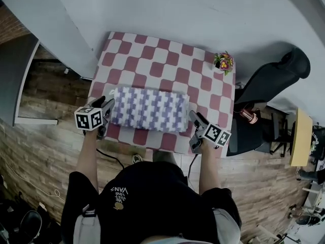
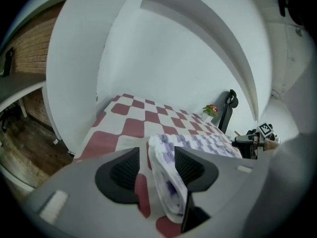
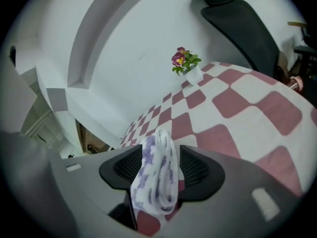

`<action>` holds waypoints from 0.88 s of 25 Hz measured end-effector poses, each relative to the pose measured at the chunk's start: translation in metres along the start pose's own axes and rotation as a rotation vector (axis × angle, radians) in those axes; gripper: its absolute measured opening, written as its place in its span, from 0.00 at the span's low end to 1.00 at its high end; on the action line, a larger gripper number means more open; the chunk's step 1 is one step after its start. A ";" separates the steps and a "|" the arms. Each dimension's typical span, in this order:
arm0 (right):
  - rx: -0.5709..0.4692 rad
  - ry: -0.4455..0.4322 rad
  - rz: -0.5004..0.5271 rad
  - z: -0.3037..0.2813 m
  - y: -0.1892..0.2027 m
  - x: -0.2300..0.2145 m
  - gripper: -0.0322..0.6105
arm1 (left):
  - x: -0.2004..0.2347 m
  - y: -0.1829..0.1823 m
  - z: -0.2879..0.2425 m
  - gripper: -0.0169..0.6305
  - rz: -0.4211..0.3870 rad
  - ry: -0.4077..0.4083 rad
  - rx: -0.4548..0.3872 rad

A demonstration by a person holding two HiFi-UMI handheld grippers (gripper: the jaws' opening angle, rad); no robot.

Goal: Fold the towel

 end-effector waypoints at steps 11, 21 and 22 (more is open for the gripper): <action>-0.102 0.036 -0.318 0.021 0.086 0.001 0.47 | -0.010 0.055 0.030 0.33 0.053 0.007 -0.019; -0.118 0.059 -0.462 -0.010 0.088 -0.003 0.47 | -0.005 0.078 0.021 0.33 0.142 0.048 0.018; -0.110 0.072 -0.460 -0.013 0.087 -0.005 0.44 | -0.005 0.080 0.020 0.33 0.150 0.051 0.025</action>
Point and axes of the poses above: the fingertips, and each gripper's own axes: z backward along the fingers, x to its left, y out of its underside, the point moved 8 cm from there along z, backward along the fingers
